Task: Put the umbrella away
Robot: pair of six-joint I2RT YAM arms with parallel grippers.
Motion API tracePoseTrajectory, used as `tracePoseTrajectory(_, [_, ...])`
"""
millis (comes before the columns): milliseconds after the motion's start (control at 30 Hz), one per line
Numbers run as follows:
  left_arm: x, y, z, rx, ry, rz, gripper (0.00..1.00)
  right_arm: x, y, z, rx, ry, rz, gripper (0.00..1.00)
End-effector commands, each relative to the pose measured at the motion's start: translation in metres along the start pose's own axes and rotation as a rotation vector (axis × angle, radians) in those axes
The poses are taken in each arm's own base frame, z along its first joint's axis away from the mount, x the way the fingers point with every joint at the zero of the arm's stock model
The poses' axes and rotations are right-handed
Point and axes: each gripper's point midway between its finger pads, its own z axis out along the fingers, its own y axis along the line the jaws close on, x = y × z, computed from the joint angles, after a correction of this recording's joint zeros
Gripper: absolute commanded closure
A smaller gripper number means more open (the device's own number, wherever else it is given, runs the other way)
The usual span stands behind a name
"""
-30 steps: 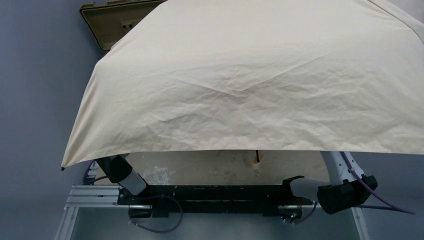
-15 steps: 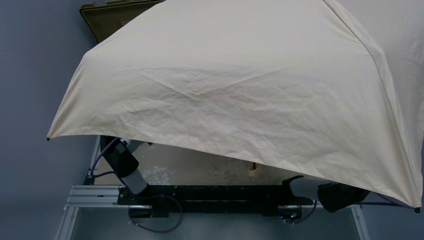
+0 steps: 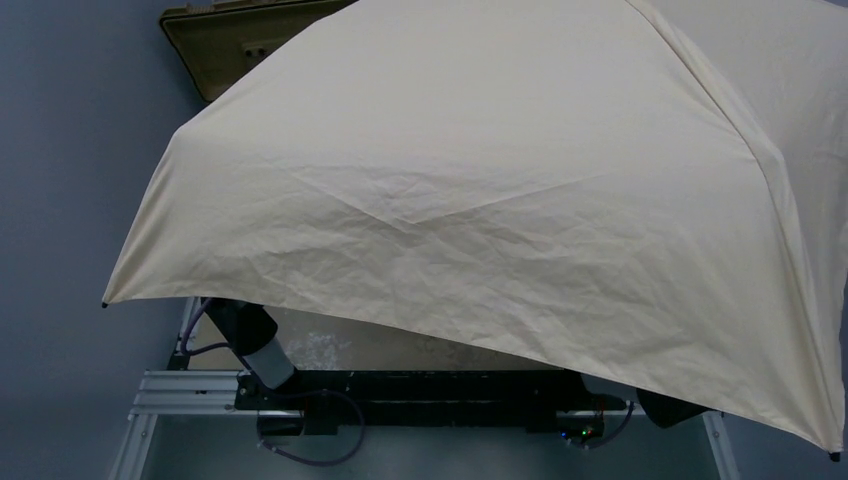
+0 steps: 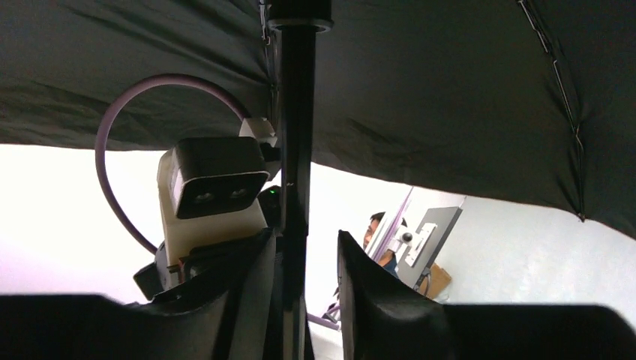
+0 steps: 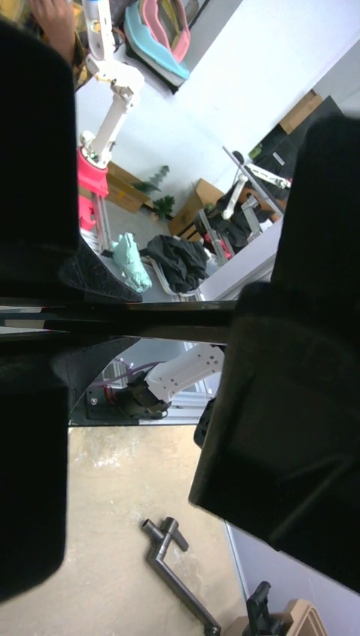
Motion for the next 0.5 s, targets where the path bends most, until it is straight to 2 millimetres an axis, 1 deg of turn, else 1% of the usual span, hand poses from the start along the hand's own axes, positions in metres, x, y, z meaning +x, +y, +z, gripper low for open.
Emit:
tracePoseTrajectory(0, [-0.016,-0.036,0.002,0.052,-0.04,0.087,0.6,-0.009,0.011,0.001,0.02,-0.019,-0.135,1.0])
tracePoseTrajectory(133, [-0.016,-0.03,0.0,-0.03,-0.018,0.131,0.48,-0.014,-0.001,0.001,0.071,-0.028,-0.168,1.0])
tracePoseTrajectory(167, [-0.016,-0.027,-0.001,-0.058,-0.011,0.156,0.47,-0.016,-0.006,0.001,0.092,-0.031,-0.185,1.0])
tracePoseTrajectory(233, [-0.016,-0.024,-0.006,-0.122,-0.001,0.189,0.46,-0.022,-0.011,0.0,0.146,-0.044,-0.217,1.0])
tracePoseTrajectory(367, [-0.015,-0.004,-0.018,-0.283,0.027,0.265,0.47,-0.032,-0.03,-0.004,0.276,-0.073,-0.274,1.0])
tracePoseTrajectory(467, [-0.013,0.008,-0.027,-0.365,0.049,0.297,0.48,-0.037,-0.039,-0.008,0.339,-0.081,-0.297,1.0])
